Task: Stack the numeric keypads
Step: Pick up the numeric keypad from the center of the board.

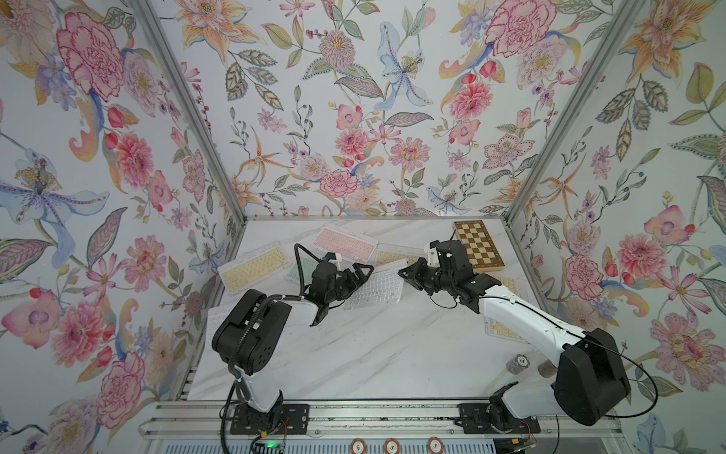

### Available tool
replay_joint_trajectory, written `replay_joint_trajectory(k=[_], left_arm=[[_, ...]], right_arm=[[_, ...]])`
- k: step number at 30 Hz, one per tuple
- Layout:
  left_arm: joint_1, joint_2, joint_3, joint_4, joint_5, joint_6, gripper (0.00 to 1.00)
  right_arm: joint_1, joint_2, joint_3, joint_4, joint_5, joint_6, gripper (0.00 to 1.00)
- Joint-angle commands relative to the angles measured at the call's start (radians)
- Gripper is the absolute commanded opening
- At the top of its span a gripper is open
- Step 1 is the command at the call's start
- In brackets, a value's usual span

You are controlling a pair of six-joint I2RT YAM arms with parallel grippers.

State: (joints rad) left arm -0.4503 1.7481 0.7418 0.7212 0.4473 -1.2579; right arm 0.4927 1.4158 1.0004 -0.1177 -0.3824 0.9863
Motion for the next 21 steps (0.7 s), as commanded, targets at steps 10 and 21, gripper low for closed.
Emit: replay_joint_trajectory(k=[10,21], left_arm=[[0.025,0.008,0.315,-0.350,0.004,0.252,0.99],[0.022,0.226,0.596,-0.439,0.000,0.339,0.99]], right_arm=[[-0.331,-0.037,0.048,-0.003,-0.284,-0.328,0.00],[-0.507,0.171,0.081,0.234,-0.480,-0.294,0.00]])
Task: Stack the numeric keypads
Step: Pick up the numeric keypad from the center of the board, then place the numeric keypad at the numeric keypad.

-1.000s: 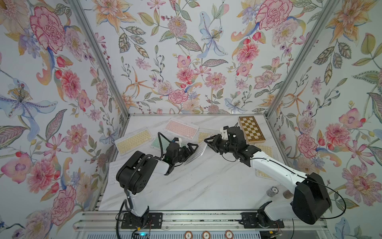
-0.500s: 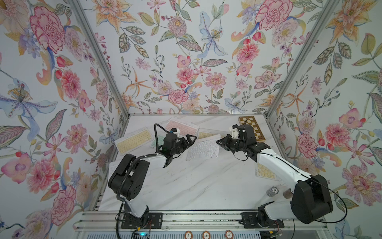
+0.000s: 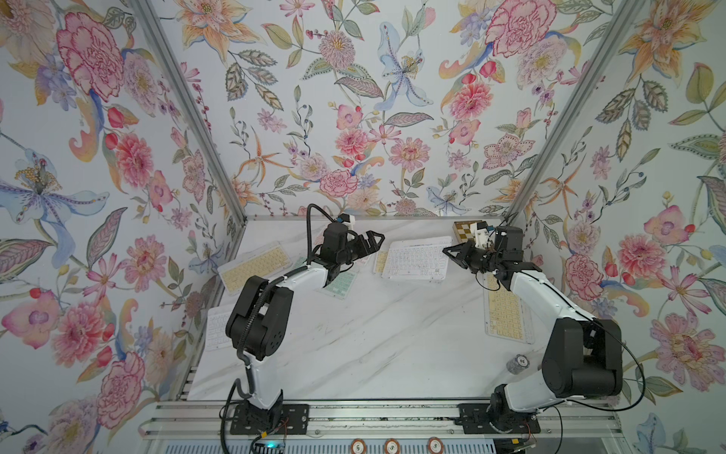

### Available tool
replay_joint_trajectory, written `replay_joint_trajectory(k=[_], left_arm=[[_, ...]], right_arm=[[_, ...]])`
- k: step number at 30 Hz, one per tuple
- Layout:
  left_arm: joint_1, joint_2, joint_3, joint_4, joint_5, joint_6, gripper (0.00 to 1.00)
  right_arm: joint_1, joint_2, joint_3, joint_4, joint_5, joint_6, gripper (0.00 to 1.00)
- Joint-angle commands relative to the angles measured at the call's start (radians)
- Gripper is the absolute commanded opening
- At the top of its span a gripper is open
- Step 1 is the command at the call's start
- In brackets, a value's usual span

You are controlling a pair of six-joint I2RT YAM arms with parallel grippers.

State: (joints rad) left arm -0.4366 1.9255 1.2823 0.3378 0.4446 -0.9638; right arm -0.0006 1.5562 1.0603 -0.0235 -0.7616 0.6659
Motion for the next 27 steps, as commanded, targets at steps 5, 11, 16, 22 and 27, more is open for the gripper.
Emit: replay_joint_trajectory(k=[5,11,16,22,27], left_arm=[[0.008,0.140,0.127,-0.068,0.007,0.048,0.99],[0.007,0.228,0.188,-0.088,0.012,0.057,0.99],[0.007,0.282,0.224,-0.086,0.021,0.051,0.99],[0.004,0.319,0.247,-0.092,0.022,0.051,0.99],[0.001,0.344,0.265,-0.097,0.026,0.052,0.99]], right_arm=[[-0.023,0.120,0.027,0.292,-0.140,0.123,0.01],[-0.021,0.208,0.068,0.321,-0.162,0.142,0.02],[-0.024,0.266,0.090,0.316,-0.169,0.132,0.03],[-0.025,0.324,0.117,0.323,-0.190,0.130,0.06],[-0.029,0.355,0.119,0.334,-0.198,0.127,0.09]])
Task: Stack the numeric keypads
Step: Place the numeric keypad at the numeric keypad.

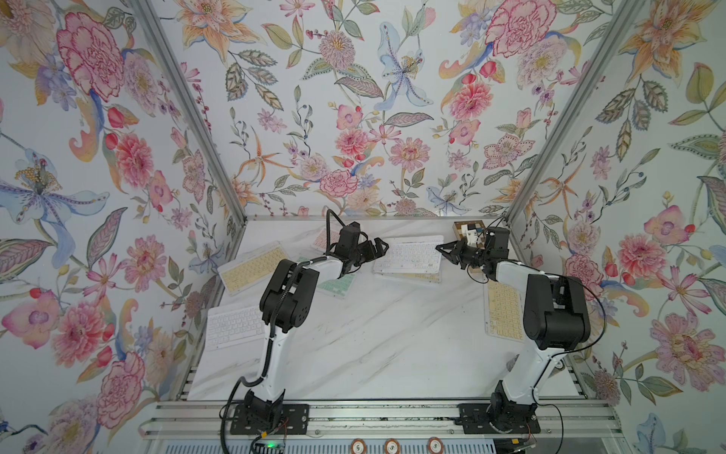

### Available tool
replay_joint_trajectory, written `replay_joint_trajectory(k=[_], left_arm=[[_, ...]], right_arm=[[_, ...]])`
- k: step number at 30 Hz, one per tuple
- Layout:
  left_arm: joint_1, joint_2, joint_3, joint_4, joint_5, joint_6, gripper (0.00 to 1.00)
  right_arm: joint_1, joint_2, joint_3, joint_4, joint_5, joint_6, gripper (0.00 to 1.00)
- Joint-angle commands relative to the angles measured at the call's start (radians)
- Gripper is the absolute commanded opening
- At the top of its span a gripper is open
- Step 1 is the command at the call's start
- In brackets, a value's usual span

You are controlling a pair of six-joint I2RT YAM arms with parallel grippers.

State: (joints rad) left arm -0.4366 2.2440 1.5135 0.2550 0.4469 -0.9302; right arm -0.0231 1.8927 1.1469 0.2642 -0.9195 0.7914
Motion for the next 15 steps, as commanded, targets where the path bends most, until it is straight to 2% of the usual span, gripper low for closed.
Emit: replay_joint_trajectory(k=[1,15], left_arm=[[0.002,0.029,0.037,-0.015,0.026,0.017,0.99],[-0.020,0.043,0.043,-0.020,0.030,0.020,0.99]], right_arm=[[-0.007,0.025,0.032,0.045,-0.039,0.000,0.09],[-0.021,0.086,0.074,0.000,-0.045,-0.029,0.17]])
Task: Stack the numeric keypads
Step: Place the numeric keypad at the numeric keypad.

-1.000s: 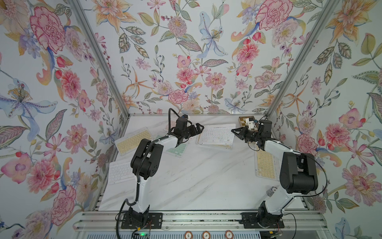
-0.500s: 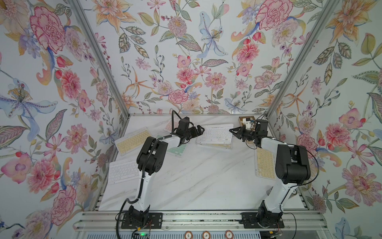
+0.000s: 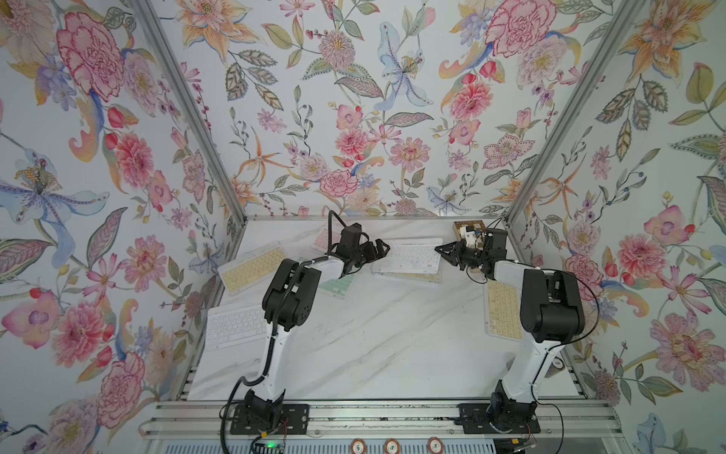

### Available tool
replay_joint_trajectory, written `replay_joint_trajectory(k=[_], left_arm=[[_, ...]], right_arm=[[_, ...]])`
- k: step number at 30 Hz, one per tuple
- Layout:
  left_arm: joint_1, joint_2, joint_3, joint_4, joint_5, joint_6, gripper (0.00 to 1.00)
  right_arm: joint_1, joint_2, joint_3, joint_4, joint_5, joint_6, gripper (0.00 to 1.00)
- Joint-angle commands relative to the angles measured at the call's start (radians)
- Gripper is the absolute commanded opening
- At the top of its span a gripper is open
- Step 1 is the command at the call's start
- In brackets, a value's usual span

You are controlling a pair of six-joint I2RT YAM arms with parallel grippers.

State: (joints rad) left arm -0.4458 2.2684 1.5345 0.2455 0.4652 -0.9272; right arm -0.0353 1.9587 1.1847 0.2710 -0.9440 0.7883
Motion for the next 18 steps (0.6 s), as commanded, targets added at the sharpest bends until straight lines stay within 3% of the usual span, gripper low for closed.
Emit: replay_joint_trajectory(k=[1,18], left_arm=[[-0.011,0.018,0.020,-0.009,0.012,0.017,0.99],[-0.029,0.009,0.015,-0.035,0.010,0.029,0.99]], right_arm=[[-0.008,0.024,0.040,-0.012,-0.019,-0.027,0.19],[-0.008,0.081,0.075,-0.049,0.003,-0.046,0.28]])
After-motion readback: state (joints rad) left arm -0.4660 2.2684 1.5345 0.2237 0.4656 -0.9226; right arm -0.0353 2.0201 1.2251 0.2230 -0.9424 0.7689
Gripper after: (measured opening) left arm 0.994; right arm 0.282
